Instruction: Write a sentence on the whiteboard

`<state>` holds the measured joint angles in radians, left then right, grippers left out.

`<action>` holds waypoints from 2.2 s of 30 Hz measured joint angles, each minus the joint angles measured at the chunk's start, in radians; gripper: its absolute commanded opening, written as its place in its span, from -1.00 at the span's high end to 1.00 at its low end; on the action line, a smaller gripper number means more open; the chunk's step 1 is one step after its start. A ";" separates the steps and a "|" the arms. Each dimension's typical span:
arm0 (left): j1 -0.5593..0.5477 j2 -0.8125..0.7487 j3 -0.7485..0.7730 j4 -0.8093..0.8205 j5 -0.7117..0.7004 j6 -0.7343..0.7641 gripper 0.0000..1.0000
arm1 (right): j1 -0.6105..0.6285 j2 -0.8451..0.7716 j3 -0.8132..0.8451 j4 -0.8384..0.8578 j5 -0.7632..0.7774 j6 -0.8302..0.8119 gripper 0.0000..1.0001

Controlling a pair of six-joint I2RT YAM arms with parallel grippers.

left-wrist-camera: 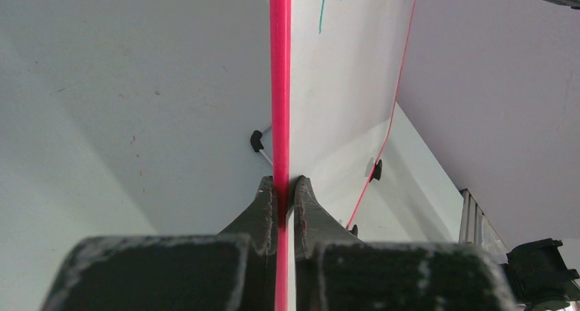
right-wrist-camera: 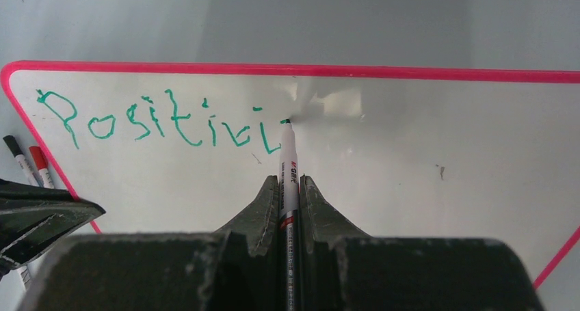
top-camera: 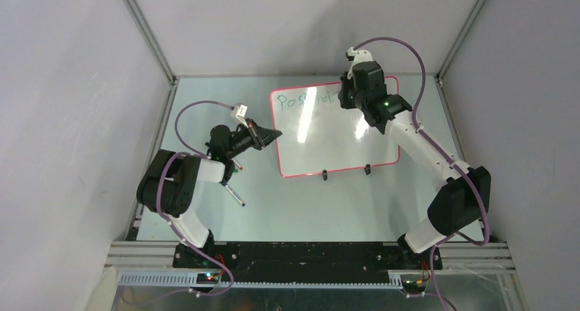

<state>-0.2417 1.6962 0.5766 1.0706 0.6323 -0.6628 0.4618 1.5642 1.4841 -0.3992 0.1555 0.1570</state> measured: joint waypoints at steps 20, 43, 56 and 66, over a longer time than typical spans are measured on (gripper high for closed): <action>0.000 0.000 0.000 0.000 0.000 0.000 1.00 | -0.001 -0.001 0.003 0.000 0.025 0.000 1.00; 0.000 -0.002 0.000 -0.002 0.001 0.006 1.00 | -0.001 -0.001 0.033 0.000 0.013 -0.001 1.00; 0.000 -0.002 0.000 -0.002 0.000 0.007 1.00 | -0.001 0.008 0.037 0.000 0.017 -0.001 1.00; 0.000 -0.002 0.000 -0.003 0.000 0.007 1.00 | -0.001 0.003 0.004 0.001 0.020 -0.001 1.00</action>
<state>-0.2420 1.6939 0.5766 1.0672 0.6319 -0.6556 0.4610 1.5669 1.4883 -0.3981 0.1757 0.1562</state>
